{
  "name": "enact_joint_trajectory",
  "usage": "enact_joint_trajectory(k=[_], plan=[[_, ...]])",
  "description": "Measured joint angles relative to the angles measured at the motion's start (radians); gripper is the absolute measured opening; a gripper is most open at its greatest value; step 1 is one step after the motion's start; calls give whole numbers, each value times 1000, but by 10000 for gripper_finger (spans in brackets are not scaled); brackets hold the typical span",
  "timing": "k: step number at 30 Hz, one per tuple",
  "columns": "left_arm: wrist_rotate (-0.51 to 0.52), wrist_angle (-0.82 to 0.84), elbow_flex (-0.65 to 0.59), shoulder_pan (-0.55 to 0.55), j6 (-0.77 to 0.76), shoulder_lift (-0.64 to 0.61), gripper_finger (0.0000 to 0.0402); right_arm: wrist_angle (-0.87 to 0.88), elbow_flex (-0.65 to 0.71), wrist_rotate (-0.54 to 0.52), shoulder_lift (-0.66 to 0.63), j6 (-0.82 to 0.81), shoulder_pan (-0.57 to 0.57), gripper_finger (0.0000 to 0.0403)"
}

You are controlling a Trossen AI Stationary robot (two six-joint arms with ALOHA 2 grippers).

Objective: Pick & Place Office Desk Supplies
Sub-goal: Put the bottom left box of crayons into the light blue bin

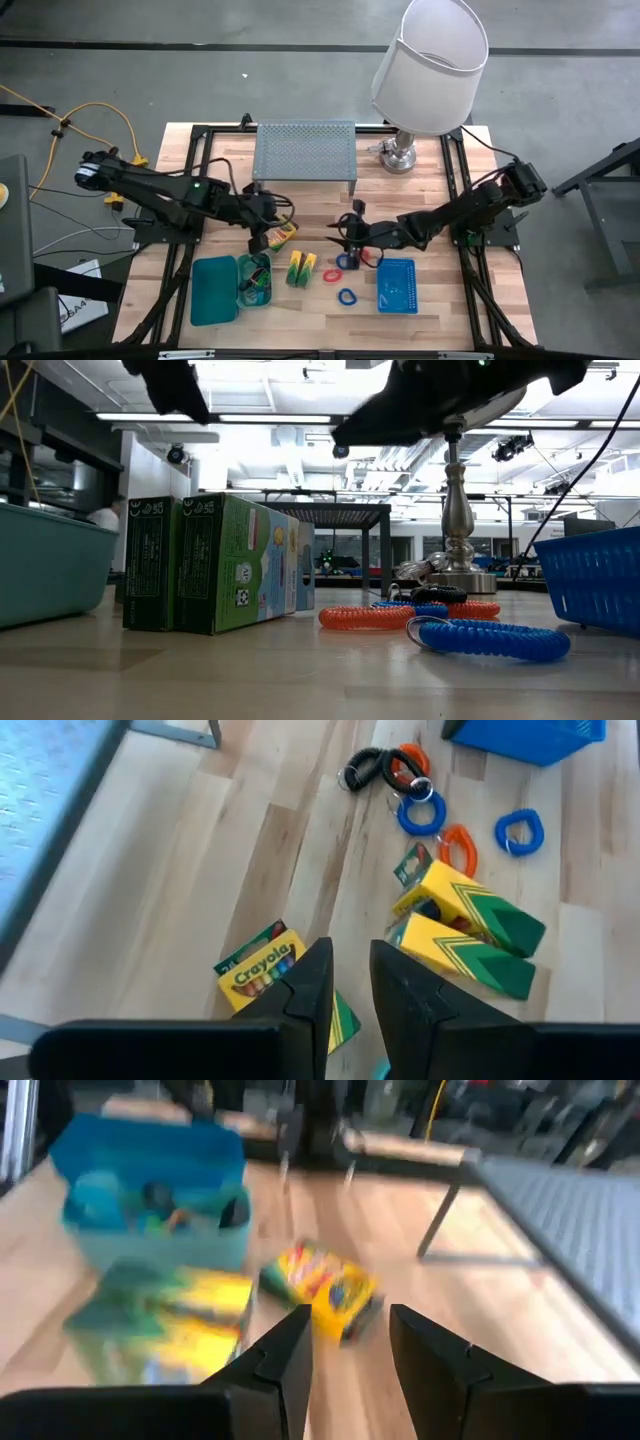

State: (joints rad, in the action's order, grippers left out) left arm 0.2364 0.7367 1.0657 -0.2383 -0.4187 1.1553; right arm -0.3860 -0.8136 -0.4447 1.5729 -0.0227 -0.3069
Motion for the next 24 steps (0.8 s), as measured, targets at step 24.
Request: enact_joint_trajectory(k=[24], plan=[[260, -1, -10, -132, -7, -124, 65, 844, 0, 107, -325, -271, 16, 124]])
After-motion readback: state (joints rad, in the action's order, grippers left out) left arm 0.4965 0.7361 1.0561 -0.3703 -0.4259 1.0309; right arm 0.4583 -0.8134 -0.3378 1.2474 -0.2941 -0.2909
